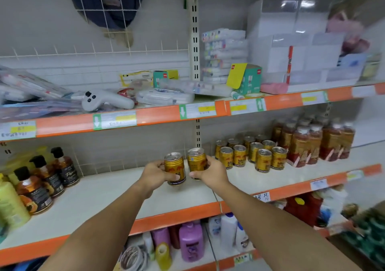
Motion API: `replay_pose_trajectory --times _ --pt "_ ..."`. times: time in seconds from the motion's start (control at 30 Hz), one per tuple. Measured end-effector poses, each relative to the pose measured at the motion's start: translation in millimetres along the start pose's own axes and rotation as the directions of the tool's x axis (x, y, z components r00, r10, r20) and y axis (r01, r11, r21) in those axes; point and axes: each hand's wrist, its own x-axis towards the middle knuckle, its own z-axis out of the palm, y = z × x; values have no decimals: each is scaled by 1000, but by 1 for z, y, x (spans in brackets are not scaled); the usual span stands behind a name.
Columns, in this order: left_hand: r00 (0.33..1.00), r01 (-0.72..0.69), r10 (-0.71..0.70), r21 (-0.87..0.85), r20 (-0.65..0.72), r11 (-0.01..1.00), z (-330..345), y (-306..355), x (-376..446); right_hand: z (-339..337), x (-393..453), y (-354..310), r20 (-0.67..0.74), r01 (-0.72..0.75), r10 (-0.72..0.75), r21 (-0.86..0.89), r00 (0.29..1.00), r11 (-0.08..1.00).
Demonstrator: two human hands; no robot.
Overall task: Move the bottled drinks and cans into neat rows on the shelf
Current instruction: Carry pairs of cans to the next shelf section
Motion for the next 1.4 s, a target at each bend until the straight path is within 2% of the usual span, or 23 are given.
replay_pose_trajectory --times 0.37,0.7,1.13,1.4 --pt "992 -28 24 30 121 999 101 24 1 -97 -27 36 -131 -82 73 -63 989 995" --pt "967 -47 34 44 254 998 169 36 37 -154 -21 66 -288 -203 175 -71 941 977" --pt "955 -36 20 47 295 998 204 34 116 -170 33 92 -312 -266 210 -147 927 953" --pt "954 -9 -15 79 300 997 203 26 139 -161 57 101 -285 -236 173 -203 943 950"
